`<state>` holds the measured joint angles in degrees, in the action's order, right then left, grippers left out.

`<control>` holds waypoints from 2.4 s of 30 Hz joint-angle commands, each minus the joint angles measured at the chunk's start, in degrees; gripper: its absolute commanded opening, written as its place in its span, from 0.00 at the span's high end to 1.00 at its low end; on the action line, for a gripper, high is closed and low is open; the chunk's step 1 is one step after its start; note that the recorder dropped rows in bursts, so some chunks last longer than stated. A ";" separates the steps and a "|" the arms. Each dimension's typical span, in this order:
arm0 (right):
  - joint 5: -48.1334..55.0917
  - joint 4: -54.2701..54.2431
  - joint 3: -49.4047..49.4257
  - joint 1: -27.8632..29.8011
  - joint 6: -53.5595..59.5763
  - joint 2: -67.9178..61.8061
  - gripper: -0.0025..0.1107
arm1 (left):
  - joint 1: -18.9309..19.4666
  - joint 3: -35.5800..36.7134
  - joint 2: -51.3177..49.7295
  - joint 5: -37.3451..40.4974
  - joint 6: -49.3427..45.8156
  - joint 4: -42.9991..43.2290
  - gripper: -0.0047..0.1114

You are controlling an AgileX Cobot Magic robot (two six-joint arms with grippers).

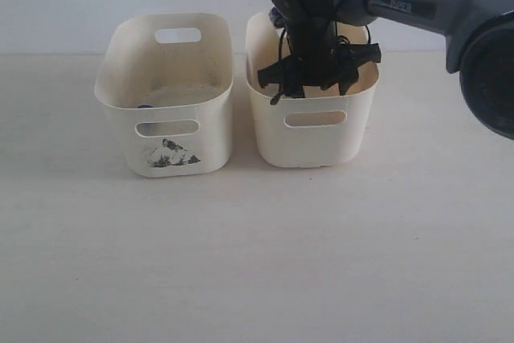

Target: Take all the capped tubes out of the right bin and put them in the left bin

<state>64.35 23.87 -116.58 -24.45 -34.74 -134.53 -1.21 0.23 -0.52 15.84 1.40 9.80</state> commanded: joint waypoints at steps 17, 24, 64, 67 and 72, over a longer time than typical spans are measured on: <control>5.61 3.25 -5.25 -3.08 -2.74 -3.34 0.48 | 0.06 -0.23 0.11 -0.90 0.66 0.22 0.92; 5.61 4.97 -5.35 -2.97 -5.68 -4.98 0.48 | 0.06 -0.23 0.11 -0.90 0.66 0.22 0.92; 5.61 7.45 -5.25 -0.74 -4.98 -9.70 0.42 | 0.06 -0.23 0.11 -0.90 0.66 0.32 0.92; 5.61 6.14 -5.25 0.24 -4.98 -10.81 0.42 | 0.06 -0.23 0.11 -0.90 0.66 0.32 0.92; 5.61 4.77 -5.25 1.31 -4.98 -11.24 0.42 | 0.06 -0.23 0.11 -0.90 0.66 0.32 0.92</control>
<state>69.57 30.36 -122.16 -24.54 -39.76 -144.04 -1.21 0.23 -0.52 15.84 1.40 10.02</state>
